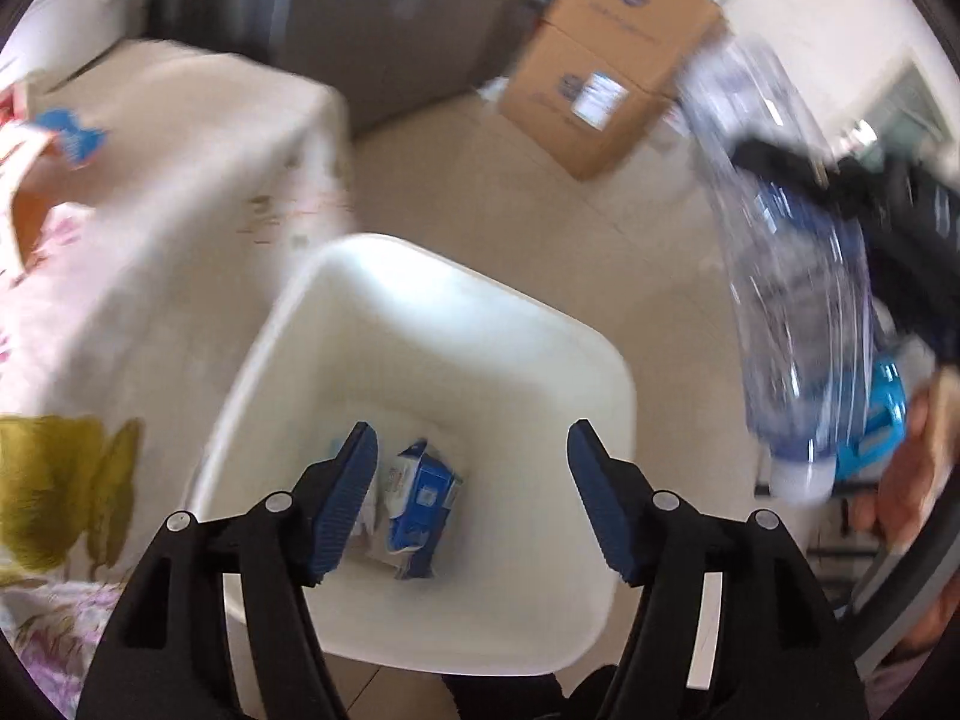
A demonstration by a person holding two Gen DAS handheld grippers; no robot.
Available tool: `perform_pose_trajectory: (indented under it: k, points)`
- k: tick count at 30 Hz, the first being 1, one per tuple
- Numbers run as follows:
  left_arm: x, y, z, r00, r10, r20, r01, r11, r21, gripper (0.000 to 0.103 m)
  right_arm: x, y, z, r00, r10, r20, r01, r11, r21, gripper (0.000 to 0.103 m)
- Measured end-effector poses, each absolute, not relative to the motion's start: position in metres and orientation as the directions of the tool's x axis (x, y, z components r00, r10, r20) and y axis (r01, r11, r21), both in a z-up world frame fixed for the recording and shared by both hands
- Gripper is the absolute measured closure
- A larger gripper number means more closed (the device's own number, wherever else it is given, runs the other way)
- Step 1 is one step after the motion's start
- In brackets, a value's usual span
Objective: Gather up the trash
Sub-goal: 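Carry both items to the white bin and open both grippers over it, then move both tools back toward the table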
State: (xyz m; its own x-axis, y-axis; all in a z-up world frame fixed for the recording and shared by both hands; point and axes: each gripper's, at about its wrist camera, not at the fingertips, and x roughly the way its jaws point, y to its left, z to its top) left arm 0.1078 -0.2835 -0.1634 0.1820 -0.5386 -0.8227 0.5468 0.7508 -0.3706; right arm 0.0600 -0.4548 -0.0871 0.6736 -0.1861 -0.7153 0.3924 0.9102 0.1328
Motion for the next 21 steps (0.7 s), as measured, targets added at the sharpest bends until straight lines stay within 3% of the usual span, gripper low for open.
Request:
perform_pose_trajectory:
  k: [7,10,21]
  points:
    - [0.141,-0.254,-0.158,0.208,-0.543,-0.813,0.426,0.799,-0.424,0.038,0.081,-0.429,-0.127,0.543,-0.115,-0.832,0.347,0.933,0.098,0.063]
    - [0.141,-0.246,-0.152,0.234,-0.544,-0.806,0.421,0.804,-0.420,0.037,0.086,-0.421,-0.147,0.476,-0.080,-0.876,0.335,0.937,0.096,0.058]
    - [0.133,-0.241,-0.121,0.415,-0.493,-0.765,0.450,0.842,-0.298,0.029,0.086,-0.403,-0.132,0.524,-0.202,-0.828,0.347,0.938,-0.009,0.041]
